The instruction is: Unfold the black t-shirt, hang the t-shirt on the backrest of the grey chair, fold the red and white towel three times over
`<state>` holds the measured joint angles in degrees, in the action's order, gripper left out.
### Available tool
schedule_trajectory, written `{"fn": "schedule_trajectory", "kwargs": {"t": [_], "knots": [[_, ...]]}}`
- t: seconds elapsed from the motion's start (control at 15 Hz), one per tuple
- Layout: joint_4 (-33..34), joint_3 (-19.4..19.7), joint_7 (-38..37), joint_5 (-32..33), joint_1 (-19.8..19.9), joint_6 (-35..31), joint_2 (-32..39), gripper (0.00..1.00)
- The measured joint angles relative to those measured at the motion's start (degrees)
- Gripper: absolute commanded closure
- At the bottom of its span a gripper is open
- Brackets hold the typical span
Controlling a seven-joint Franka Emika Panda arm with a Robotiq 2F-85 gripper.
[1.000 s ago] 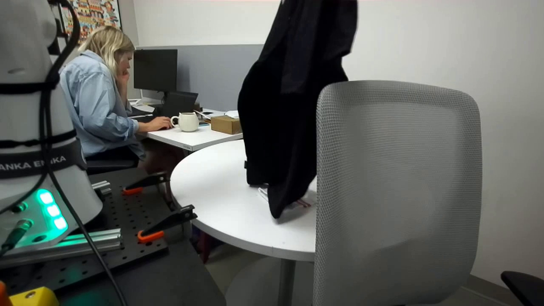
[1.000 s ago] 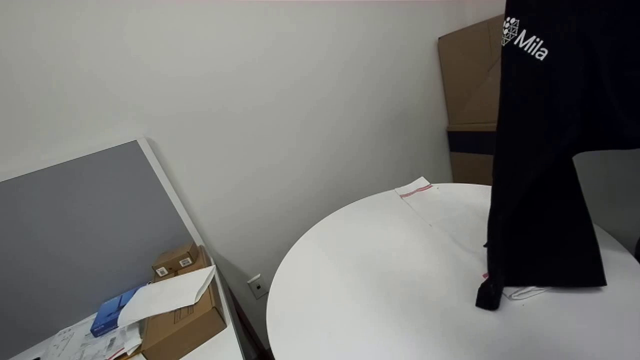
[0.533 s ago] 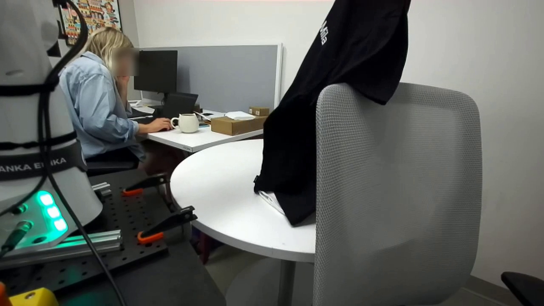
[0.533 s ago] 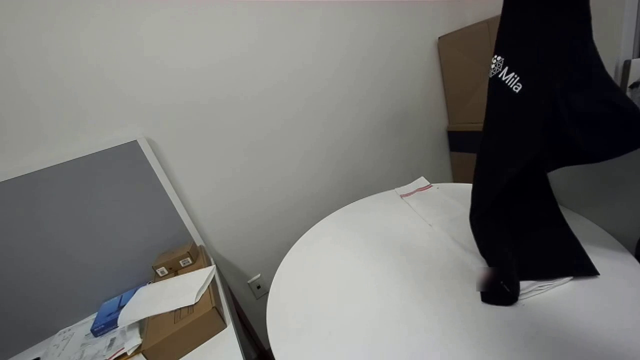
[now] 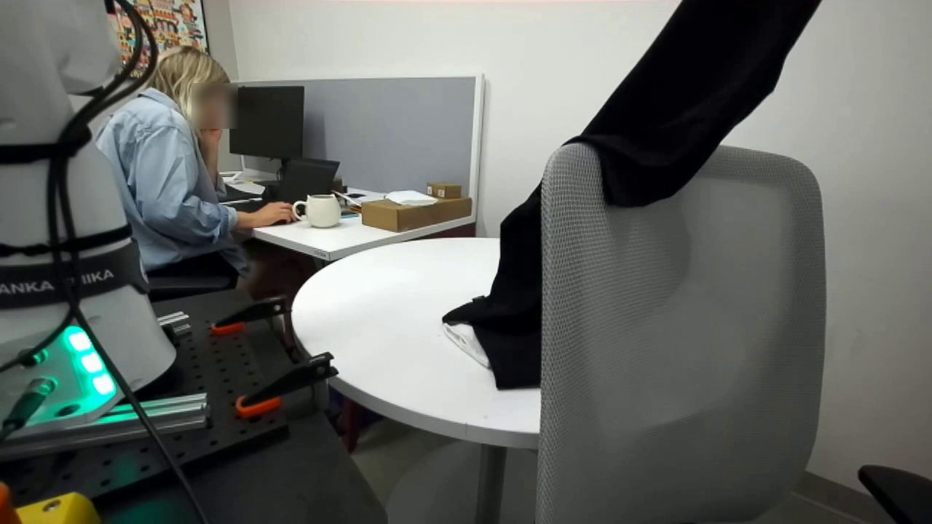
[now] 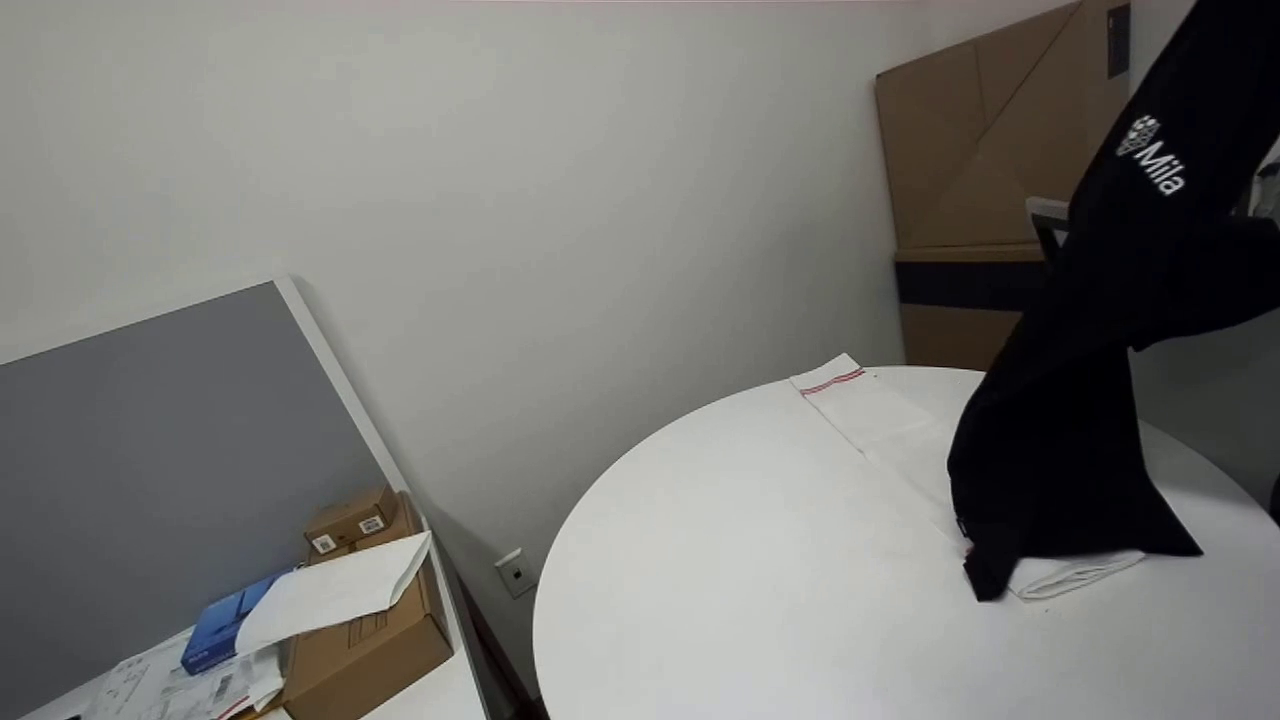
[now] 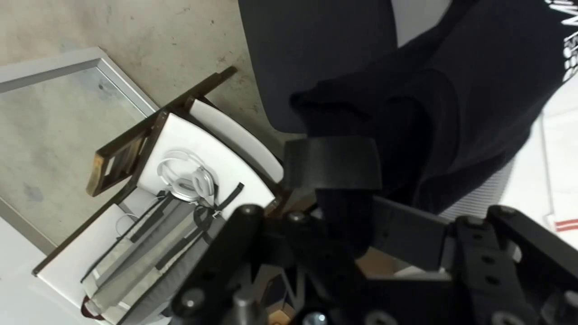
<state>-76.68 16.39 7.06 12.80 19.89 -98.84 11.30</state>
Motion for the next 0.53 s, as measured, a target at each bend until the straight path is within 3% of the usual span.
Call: {"fn": "schedule_trajectory", "kwargs": {"t": [0.07, 0.2, 0.53], "knots": [[-0.56, 0.88, 0.49, -0.05, 1.51, -1.26, 0.95, 0.75], [-2.18, 2.50, 0.71, -0.07, 4.38, -3.78, 2.93, 0.68], [-7.06, 4.05, 0.72, -0.66, 9.18, -8.90, 6.89, 0.30]]}}
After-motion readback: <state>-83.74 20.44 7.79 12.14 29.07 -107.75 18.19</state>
